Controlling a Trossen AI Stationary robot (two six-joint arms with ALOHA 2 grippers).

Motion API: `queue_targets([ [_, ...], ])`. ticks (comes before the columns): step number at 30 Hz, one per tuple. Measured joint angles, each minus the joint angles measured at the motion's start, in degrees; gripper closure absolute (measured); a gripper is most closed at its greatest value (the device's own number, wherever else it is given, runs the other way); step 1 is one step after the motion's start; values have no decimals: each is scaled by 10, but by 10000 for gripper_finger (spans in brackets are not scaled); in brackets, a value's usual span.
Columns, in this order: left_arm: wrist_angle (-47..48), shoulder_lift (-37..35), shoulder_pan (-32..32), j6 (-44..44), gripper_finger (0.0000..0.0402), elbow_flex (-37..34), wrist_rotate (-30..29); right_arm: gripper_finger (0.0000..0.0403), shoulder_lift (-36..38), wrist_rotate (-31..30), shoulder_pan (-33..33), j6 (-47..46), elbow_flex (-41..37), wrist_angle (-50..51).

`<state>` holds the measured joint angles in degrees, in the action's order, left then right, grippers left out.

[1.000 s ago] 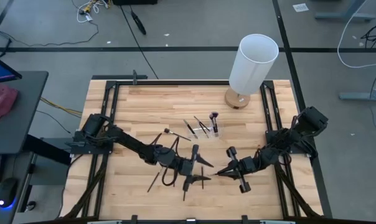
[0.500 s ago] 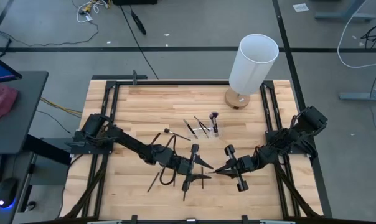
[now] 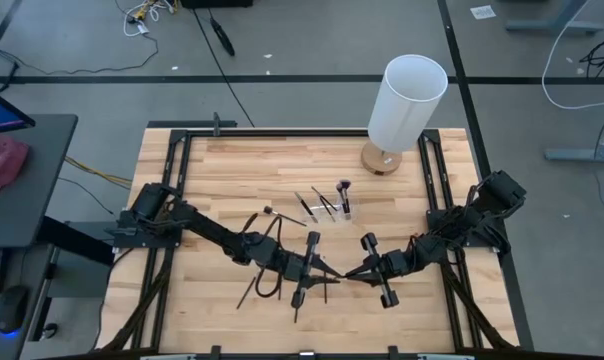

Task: Pick & Place Makeup Supplies
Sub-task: Put the black makeup brush into the transparent organizer

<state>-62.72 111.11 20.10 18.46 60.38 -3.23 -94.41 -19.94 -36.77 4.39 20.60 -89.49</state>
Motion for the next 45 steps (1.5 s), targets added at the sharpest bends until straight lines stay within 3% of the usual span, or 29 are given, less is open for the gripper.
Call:
queue_targets([
  [7, -3, 0, -1, 6, 390, 0, 21, 392, 0, -4, 0, -1, 0, 8],
  [18, 21, 0, 0, -16, 391, 0, 8, 361, 0, -10, 7, -26, 0, 48],
  [26, 29, -1, 5, -13, 390, 0, -73, 314, 35, -161, -23, -19, -43, 52],
  [34, 40, -5, 6, -28, 390, 0, -99, 292, 137, -369, -96, -19, -126, 53],
  [37, 63, -18, 4, -25, 391, 0, -155, 292, 163, -442, -127, -18, -153, 58],
  [40, 105, -37, -5, -14, 391, 0, -234, 295, 170, -484, -141, -36, -173, 62],
  [45, 173, -76, -60, -97, 391, 0, -210, 301, 167, -486, -138, -129, -184, 120],
])
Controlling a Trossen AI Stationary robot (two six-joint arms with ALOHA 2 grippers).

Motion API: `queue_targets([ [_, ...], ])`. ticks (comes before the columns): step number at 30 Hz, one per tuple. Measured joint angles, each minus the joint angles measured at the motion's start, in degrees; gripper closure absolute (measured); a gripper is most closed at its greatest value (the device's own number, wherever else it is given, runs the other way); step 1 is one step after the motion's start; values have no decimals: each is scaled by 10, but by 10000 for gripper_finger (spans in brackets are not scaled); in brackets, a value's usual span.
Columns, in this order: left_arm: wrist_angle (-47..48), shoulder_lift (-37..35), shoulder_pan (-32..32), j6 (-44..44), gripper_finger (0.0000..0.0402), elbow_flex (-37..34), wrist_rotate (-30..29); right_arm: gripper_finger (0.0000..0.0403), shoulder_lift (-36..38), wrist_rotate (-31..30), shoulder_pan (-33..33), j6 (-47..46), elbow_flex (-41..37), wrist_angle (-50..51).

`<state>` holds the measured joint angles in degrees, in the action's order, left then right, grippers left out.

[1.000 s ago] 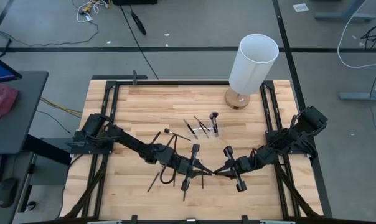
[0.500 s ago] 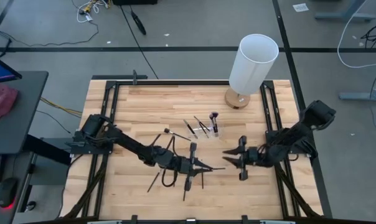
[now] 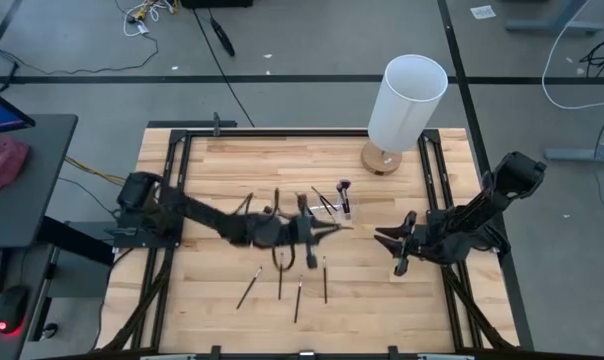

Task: Pick & Place Makeup Supplies
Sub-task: Put the black makeup brush into the transparent organizer

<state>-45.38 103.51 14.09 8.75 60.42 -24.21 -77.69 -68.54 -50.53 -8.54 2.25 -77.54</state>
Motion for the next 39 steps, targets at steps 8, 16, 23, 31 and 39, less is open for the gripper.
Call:
queue_targets([
  [8, 197, -11, -119, -146, 391, 46, 140, 305, 0, 4, 22, -114, 0, 74],
  [16, 313, -5, -158, -167, 388, 107, 166, 305, 0, 5, 39, -121, 0, 83],
  [23, 397, -4, -166, -169, 390, 132, 144, 305, 0, 6, 41, -122, 0, 84],
  [31, 407, 19, -169, -186, 385, 132, 149, 305, 0, 7, 41, -122, 0, 86],
  [39, 409, 36, -176, -202, 384, 132, 155, 305, 0, 7, 41, -135, 0, 95],
])
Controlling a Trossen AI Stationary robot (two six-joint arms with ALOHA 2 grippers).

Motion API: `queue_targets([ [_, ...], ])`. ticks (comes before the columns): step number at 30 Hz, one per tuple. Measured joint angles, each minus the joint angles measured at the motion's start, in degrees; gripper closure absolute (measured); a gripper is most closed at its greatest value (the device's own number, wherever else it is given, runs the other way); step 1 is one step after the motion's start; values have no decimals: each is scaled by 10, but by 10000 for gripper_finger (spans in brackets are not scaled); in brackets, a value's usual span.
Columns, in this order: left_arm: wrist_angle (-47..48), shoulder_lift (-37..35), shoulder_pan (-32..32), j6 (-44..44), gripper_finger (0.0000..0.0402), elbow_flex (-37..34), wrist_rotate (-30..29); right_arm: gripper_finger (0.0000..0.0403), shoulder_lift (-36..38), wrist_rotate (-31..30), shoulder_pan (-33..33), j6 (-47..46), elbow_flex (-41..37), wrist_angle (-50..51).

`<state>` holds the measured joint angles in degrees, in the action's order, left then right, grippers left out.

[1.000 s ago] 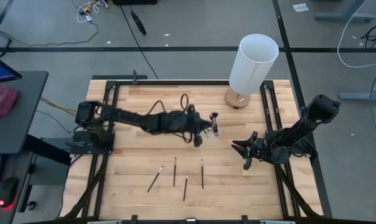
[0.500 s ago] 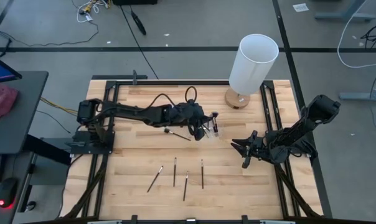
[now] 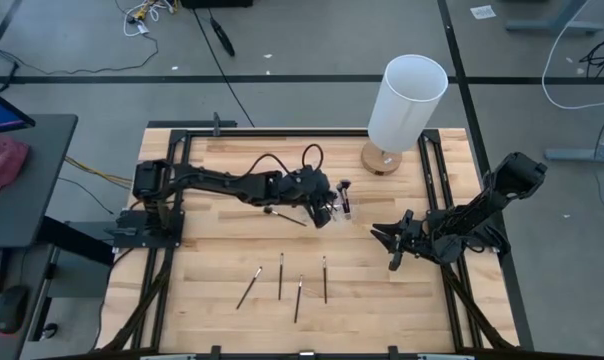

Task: Pick & Place Makeup Supplies
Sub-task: Put the black makeup brush into the transparent organizer

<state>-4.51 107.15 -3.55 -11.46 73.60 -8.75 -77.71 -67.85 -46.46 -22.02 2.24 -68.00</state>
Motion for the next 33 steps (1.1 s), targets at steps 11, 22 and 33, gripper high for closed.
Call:
queue_targets([
  [11, -17, 35, -11, -23, 380, 1, 0, 305, 0, 14, 0, 0, 0, 1],
  [22, -14, 35, -11, -25, 375, 0, -5, 305, 0, 14, 0, 0, 0, 1],
  [33, 2, 35, -11, -29, 338, 0, -45, 305, 0, 13, 0, 0, 0, 2],
])
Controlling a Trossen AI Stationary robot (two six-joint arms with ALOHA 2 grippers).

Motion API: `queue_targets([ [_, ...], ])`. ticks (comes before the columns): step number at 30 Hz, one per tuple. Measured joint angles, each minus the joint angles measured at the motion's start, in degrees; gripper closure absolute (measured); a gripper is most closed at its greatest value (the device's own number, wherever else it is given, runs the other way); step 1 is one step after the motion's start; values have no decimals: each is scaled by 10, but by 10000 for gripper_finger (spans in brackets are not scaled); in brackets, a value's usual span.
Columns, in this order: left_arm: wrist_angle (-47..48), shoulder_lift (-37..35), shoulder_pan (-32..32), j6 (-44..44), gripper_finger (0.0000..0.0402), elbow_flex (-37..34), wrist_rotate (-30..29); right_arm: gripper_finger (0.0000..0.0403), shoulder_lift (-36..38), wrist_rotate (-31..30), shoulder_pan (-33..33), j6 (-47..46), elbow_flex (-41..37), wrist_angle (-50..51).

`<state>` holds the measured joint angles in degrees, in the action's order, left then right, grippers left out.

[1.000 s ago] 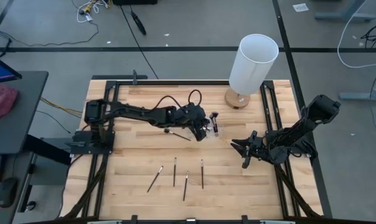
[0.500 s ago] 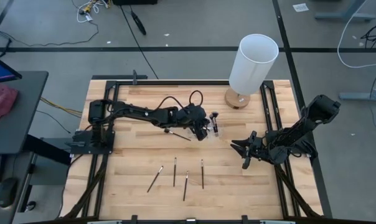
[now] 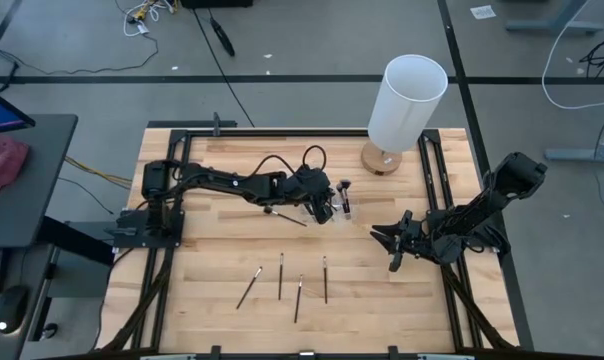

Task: Pick & Place Makeup Supplies
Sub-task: Put the black makeup brush into the transparent organizer

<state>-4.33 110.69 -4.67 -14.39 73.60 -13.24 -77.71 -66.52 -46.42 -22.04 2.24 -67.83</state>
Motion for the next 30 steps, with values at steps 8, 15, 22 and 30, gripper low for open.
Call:
queue_targets([
  [8, 9, 0, 0, 1, 294, 0, -19, 305, 0, 0, 0, 0, 0, 0],
  [15, 20, -1, 0, 7, 284, 0, -52, 305, 0, 0, 0, 0, 0, 1],
  [22, 36, -35, 8, 24, 284, 0, -66, 305, 0, -1, 0, 0, 0, 3],
  [30, 117, -121, 69, 65, 284, 1, -128, 305, 0, -1, 0, -7, 0, 7],
])
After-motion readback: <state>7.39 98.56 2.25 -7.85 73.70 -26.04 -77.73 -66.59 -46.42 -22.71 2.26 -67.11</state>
